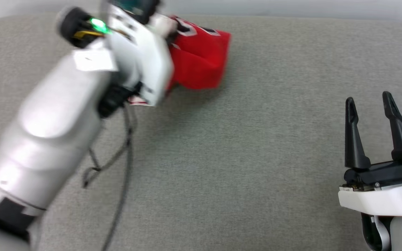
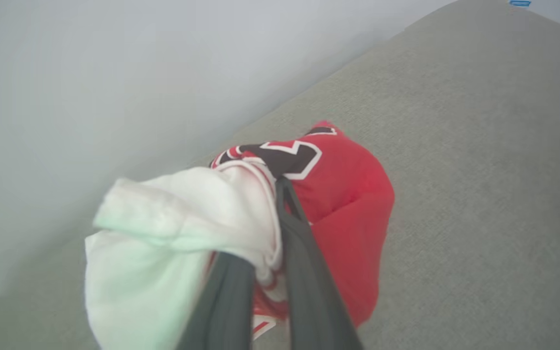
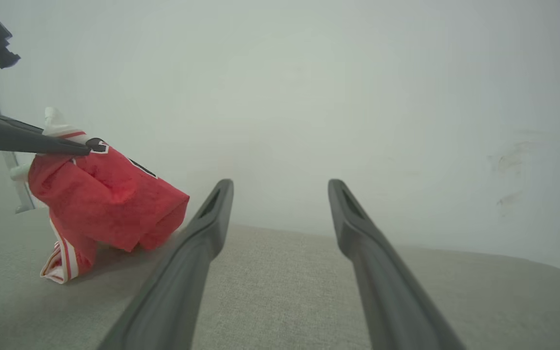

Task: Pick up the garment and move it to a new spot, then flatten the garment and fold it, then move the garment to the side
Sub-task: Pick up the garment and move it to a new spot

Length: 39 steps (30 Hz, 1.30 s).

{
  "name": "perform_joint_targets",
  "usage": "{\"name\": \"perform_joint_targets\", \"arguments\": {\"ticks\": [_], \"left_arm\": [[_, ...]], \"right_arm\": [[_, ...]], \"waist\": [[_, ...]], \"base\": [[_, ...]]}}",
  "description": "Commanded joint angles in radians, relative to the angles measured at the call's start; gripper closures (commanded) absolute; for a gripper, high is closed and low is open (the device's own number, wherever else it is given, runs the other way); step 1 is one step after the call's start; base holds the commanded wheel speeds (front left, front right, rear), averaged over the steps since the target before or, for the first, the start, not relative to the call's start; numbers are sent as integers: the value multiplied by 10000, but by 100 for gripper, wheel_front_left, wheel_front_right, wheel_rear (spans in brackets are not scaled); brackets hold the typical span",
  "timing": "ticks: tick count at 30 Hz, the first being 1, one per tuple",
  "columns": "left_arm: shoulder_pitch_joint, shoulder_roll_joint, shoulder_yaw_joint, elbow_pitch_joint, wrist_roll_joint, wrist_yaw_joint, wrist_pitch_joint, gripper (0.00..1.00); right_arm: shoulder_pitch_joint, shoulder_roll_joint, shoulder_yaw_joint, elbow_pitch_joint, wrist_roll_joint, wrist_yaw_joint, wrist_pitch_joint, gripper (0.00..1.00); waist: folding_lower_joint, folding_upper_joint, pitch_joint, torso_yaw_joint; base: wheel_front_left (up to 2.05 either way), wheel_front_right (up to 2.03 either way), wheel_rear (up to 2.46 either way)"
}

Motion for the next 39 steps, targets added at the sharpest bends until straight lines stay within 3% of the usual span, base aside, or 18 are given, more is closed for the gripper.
{"name": "perform_joint_targets", "arguments": {"ticks": [1, 10, 14, 20, 27, 30, 31, 32, 39], "left_arm": [[153, -440, -395, -137, 65, 21, -172, 100], [583, -2548, -2709, 156, -94, 20, -1097, 100], [893, -3191, -3745, 567, -391, 20, -1406, 100], [1737, -3712, -4630, 1144, -638, 19, -1287, 100], [2944, -3899, -4743, 1046, -22, 8, -124, 100], [3096, -3877, -4737, 997, 161, 8, -118, 100], [3065, -3891, -4733, 987, 233, 8, -245, 39], [2995, -3907, -4721, 998, 232, 8, -457, 0], [2553, -3997, -4569, 812, 290, 21, -2567, 0]], "right_arm": [[63, 18, -31, 12, 56, -7, -21, 0], [77, 17, -493, -33, 131, -7, -21, 0], [19, 18, -680, -36, 160, -7, -21, 0], [-38, 18, -808, -29, 204, -7, -21, 0], [-93, 19, -829, 41, 154, -7, -21, 0], [-88, 19, -825, 81, 125, -7, -21, 0], [-52, 19, -827, 100, 119, -7, -21, 0], [7, 19, -850, 113, 96, -7, -21, 0], [525, 17, -907, 291, 17, -7, -21, 0]], "waist": [[1, 0, -43, -268], [1, 0, 77, -872], [1, 0, 177, -1044], [1, 0, 331, -1189], [1, 0, 381, -1180], [1, 0, 270, -1109], [1, 0, 206, -1076], [1, 0, 122, -1032], [1, 0, -730, -684]], "base": [[0, 0, 0], [0, 0, 0], [0, 0, 0], [0, 0, 0], [0, 0, 0], [0, 0, 0], [0, 0, 0], [0, 0, 0], [0, 0, 0]]}}
